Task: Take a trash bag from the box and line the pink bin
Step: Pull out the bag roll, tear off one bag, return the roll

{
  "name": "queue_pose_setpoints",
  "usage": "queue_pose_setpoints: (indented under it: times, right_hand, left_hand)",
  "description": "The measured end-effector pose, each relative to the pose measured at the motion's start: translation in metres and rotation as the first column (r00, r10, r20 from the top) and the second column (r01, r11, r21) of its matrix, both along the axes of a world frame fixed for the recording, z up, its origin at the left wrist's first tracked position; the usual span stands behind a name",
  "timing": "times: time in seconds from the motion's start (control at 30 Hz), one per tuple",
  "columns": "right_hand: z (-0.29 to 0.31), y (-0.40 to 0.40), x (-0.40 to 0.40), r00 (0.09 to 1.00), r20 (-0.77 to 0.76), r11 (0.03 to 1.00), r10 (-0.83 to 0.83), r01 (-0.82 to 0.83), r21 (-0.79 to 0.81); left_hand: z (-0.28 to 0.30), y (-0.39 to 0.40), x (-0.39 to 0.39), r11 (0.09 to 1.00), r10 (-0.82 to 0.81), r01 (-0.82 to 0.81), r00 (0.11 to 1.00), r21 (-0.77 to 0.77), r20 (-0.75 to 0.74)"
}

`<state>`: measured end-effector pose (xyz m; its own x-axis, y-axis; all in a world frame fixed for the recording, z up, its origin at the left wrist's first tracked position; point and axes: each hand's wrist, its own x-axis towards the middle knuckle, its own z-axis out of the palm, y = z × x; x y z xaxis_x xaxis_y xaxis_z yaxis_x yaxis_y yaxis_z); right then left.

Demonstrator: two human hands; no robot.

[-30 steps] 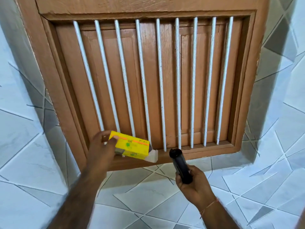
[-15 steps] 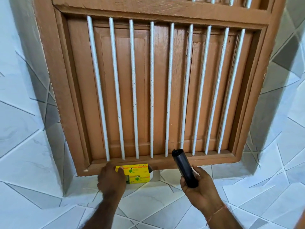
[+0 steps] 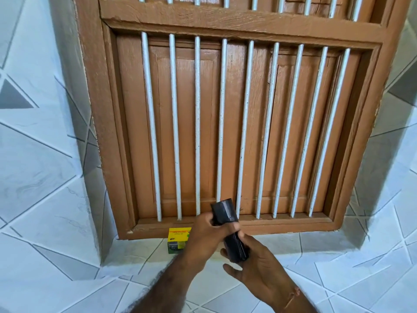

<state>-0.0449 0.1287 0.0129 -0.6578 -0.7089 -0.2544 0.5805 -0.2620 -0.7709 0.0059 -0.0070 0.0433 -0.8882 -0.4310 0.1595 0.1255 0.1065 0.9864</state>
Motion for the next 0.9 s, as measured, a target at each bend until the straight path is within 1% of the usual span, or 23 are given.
queue_pose_setpoints:
  times: [0.07, 0.13, 0.23, 0.3, 0.37, 0.43, 0.53, 0.7, 0.8, 0.9]
  right_hand:
    - [0.006, 0.000, 0.003, 0.996, -0.082, 1.000, 0.015, -0.013, 0.020]
    - [0.011, -0.004, 0.006, 0.997, -0.077, 0.999, -0.012, 0.008, -0.053]
    - [0.014, -0.007, 0.007, 0.998, -0.062, 0.983, -0.019, 0.007, -0.182]
    - [0.011, -0.007, 0.008, 0.999, -0.032, 0.981, -0.014, 0.008, -0.193]
    - [0.010, -0.006, 0.011, 0.999, 0.022, 0.983, -0.025, 0.028, -0.183]
    - [0.008, -0.006, 0.010, 0.994, 0.097, 0.984, -0.045, 0.060, -0.166]
    - [0.005, -0.005, 0.009, 0.980, 0.193, 0.978, -0.052, 0.090, -0.190]
    - [0.001, -0.002, 0.013, 0.979, 0.202, 0.958, -0.039, 0.094, -0.270]
    - [0.000, -0.002, 0.015, 0.977, 0.213, 0.931, -0.016, 0.092, -0.353]
    - [0.001, -0.003, 0.015, 0.975, 0.221, 0.900, -0.005, 0.101, -0.424]
  left_hand:
    - [0.009, 0.003, 0.001, 1.000, 0.014, -0.014, 0.999, 0.002, 0.038]
    - [0.015, 0.008, 0.002, 0.999, 0.043, -0.044, 0.997, 0.014, 0.058]
    - [0.018, 0.013, 0.004, 0.994, 0.103, -0.105, 0.993, 0.036, 0.050]
    - [0.018, 0.011, 0.005, 0.988, 0.145, -0.148, 0.988, 0.053, 0.042]
    - [0.020, 0.008, 0.005, 0.987, 0.156, -0.157, 0.987, 0.032, 0.038]
    - [0.023, 0.007, 0.005, 0.993, 0.116, -0.117, 0.992, 0.009, 0.041]
    - [0.027, 0.006, 0.005, 0.999, 0.045, -0.044, 0.996, -0.025, 0.073]
    - [0.037, -0.007, 0.002, 0.998, 0.054, -0.051, 0.995, -0.040, 0.089]
    - [0.041, -0.016, -0.002, 0.996, 0.075, -0.080, 0.992, 0.037, 0.105]
    - [0.036, -0.024, -0.005, 0.973, 0.123, -0.143, 0.985, 0.181, 0.120]
